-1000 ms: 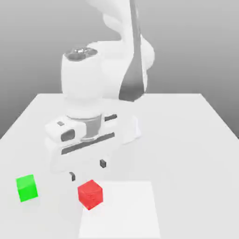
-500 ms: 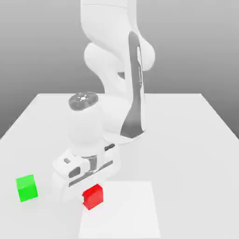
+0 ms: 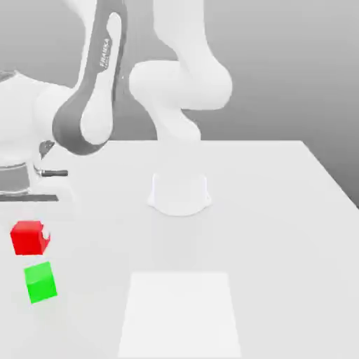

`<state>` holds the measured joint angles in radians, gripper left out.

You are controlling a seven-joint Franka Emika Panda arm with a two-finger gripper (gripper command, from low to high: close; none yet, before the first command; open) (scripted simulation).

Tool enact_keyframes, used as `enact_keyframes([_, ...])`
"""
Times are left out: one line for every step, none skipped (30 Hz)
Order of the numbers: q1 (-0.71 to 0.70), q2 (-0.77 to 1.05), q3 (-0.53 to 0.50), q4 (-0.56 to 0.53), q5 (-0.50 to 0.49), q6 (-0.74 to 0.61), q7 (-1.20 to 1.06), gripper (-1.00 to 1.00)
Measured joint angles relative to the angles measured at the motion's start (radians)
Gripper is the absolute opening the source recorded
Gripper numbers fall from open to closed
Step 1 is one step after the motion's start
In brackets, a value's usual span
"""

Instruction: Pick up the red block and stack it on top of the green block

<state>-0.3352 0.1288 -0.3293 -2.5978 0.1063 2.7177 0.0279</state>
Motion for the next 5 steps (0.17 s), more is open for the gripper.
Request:
enact_keyframes([-0.01,0.035,0.015,0.003,0.03,0.03,-0.02,-1.0])
enact_keyframes([-0.023,0.07,0.034,0.005,0.06,0.06,-0.041,-1.0])
enact_keyframes([-0.031,0.089,0.045,0.006,0.076,0.077,-0.053,1.0])
enact_keyframes([-0.031,0.089,0.045,0.006,0.076,0.077,-0.053,1.0])
enact_keyframes([-0.031,0.089,0.045,0.006,0.076,0.077,-0.053,1.0])
